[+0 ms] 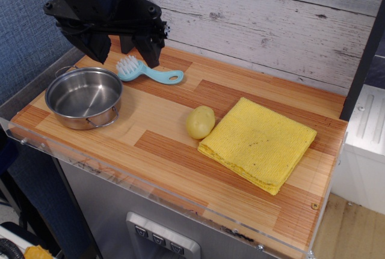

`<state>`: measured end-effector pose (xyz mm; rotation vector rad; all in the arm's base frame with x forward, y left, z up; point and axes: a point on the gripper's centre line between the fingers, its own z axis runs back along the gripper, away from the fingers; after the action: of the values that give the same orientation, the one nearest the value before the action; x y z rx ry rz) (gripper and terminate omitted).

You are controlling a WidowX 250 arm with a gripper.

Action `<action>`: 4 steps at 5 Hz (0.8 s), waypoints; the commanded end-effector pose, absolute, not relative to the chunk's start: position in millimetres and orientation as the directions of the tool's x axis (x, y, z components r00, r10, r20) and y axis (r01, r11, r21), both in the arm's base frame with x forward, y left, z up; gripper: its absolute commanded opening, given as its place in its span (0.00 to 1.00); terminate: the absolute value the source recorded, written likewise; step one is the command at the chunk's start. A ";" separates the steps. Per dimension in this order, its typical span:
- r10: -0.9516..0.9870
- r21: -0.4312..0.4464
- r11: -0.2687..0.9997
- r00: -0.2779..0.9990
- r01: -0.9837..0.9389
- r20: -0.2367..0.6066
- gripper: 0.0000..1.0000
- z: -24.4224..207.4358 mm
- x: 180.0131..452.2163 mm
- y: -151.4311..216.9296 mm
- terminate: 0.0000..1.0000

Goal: Place the egg in front of the blue brush and next to the back wall.

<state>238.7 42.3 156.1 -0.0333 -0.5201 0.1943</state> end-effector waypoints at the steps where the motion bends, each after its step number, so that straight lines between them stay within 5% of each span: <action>1: 0.193 -0.081 0.981 0.850 -0.176 0.491 1.00 156.1 238.7 42.3 0.00; 4: 0.278 -0.156 0.961 0.807 -0.230 0.521 1.00 118.4 277.4 43.0 0.00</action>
<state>273.2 41.3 105.1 -0.0881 -0.5250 0.2745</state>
